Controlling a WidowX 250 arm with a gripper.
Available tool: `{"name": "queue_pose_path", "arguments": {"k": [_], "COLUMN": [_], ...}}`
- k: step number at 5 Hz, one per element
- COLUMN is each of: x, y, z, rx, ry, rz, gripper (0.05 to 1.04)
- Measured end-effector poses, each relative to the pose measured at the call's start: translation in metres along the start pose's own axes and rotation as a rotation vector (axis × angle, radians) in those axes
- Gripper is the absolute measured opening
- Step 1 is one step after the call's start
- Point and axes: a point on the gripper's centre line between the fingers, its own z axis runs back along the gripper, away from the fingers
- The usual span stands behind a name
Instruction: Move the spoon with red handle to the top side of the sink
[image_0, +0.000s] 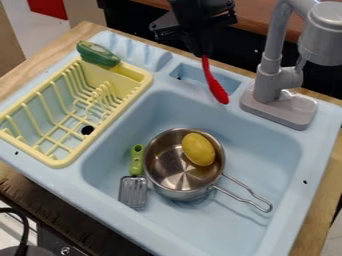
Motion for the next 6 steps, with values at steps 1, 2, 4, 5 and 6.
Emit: {"name": "queue_pose_path", "arguments": {"k": [1,2,4,5,6], "x": [0.0,-0.001,-0.005,-0.008,-0.01], "y": [-0.001,-0.003,0.004,0.01,0.016], "z": [-0.008,-0.008,-0.015,-0.016,-0.015], "rx": [0.025,0.014,0.006,0.008,0.046], "ry": [0.003,0.008,0.043,0.067,0.083], "rz": [-0.002,-0.036,-0.014,-0.007,0.017], "gripper": [0.053,0.053,0.053,0.072,0.216]}}
